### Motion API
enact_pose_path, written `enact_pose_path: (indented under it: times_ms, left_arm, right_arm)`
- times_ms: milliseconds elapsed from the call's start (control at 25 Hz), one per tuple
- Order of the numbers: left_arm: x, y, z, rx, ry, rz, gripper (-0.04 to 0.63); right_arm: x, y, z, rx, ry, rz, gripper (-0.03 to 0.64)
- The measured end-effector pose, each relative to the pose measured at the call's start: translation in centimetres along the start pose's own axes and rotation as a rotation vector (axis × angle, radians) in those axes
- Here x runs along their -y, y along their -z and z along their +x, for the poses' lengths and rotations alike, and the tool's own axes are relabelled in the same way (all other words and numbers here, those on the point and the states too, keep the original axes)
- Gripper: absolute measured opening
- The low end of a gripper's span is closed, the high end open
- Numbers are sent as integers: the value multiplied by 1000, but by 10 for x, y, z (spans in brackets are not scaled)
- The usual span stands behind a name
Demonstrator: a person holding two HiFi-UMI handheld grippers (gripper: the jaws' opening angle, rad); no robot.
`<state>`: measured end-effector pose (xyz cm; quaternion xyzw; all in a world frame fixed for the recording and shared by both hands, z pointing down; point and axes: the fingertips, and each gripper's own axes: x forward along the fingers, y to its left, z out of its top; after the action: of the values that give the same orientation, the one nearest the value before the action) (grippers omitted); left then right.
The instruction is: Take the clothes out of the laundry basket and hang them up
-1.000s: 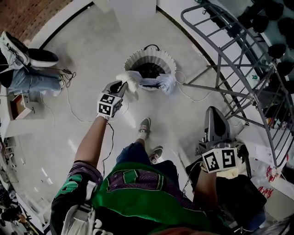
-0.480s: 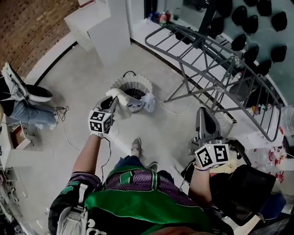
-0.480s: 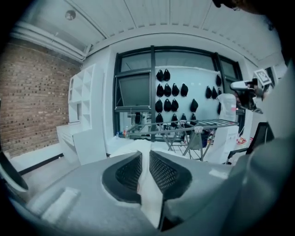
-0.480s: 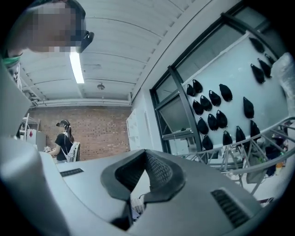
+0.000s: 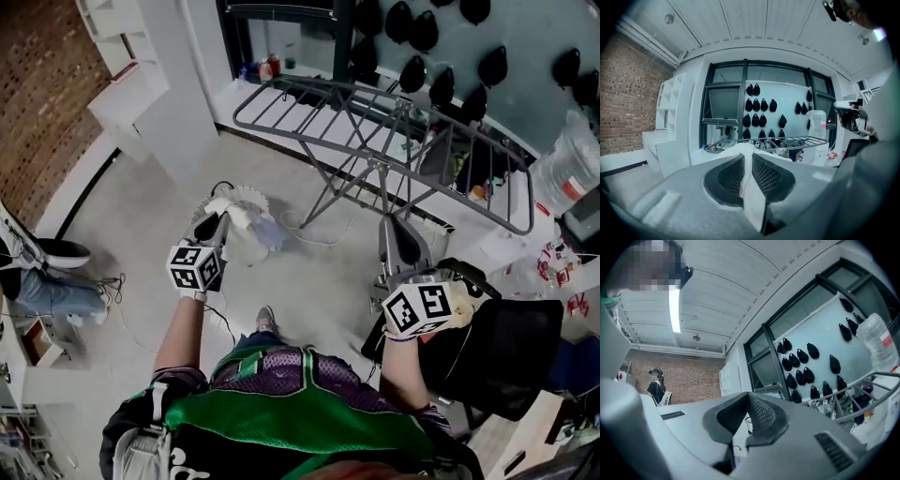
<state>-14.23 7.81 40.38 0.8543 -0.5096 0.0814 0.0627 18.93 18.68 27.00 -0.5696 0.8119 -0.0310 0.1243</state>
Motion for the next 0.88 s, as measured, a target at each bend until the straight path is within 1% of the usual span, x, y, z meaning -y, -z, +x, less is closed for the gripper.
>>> enact_pose_path:
  times_ms: [80,200,360,520,640,880]
  left_arm:
    - [23,-15,-2,19,23,3,57]
    - [54,-42,1,54,60,31,57]
    - [80,-79,13,107,116,42,57]
    - [91,-115,30,155,176,68,57]
    - [95,-134,50,187,221,67,57]
    - [83,-170,96,221,292,58,57]
  right_arm:
    - [9,-9,-17,19,11,-3,1]
    - [23,-18,-35,40,27,3,0]
    - [35,-21,-36,47,43,18,2]
    - [40,-22,-19,53,59,7,0]
    - [50,-21,4,44,74,-13,2]
    - [67,-26,62,23,104,-62,2]
